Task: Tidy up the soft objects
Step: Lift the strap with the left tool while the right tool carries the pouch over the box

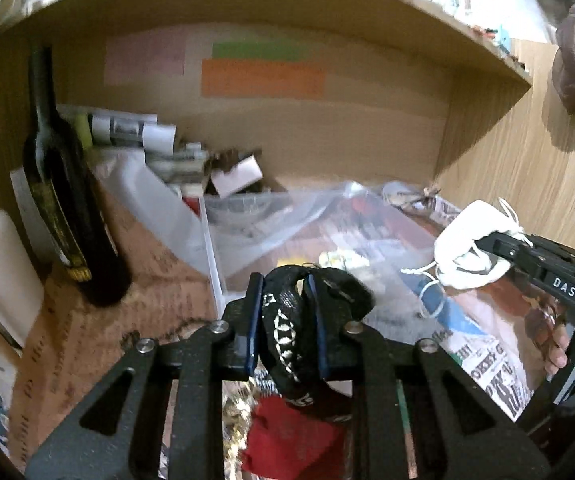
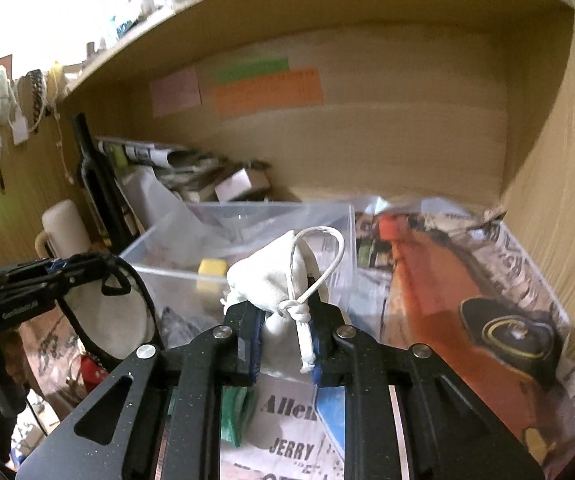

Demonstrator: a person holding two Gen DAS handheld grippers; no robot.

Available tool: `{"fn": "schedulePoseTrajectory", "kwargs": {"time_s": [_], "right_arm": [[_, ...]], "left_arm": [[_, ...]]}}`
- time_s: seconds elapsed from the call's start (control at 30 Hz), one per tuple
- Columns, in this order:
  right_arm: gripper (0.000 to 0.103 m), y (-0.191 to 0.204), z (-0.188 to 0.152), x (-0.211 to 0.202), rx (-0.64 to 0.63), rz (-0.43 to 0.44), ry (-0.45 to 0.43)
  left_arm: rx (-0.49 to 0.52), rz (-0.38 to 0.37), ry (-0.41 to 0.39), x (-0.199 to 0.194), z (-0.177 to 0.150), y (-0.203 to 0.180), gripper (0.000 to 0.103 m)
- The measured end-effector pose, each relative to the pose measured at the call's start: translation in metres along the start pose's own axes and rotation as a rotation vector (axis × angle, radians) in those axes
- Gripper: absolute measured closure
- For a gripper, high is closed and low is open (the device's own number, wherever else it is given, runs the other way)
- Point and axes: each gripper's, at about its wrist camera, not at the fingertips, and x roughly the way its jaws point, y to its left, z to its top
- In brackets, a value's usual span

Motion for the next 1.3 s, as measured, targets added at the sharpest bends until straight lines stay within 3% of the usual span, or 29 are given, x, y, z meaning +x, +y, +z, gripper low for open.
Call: {"fn": "schedulePoseTrajectory", "kwargs": {"time_s": [0.43, 0.6, 0.93, 1.3], "right_arm": [[0.087, 0.003, 0.028, -0.013, -0.011, -0.004, -0.118], [0.087, 0.005, 0.04, -0.003, -0.016, -0.008, -0.134], [0.087, 0.014, 0.056, 0.04, -0.046, -0.02, -0.078], [0.087, 0.015, 0.05, 0.1, -0.066, -0.001, 0.083]], "left_arm": [[0.012, 0.088, -0.157, 0.001, 0.061, 0.01, 0.083], [-0.007, 0.125, -0.17, 0.016, 0.076, 0.018, 0.083], [0.066, 0.251, -0.082, 0.072, 0.071, 0.017, 0.082], [0.113, 0.221, 0.067, 0.123, 0.05, 0.017, 0.082]]}}
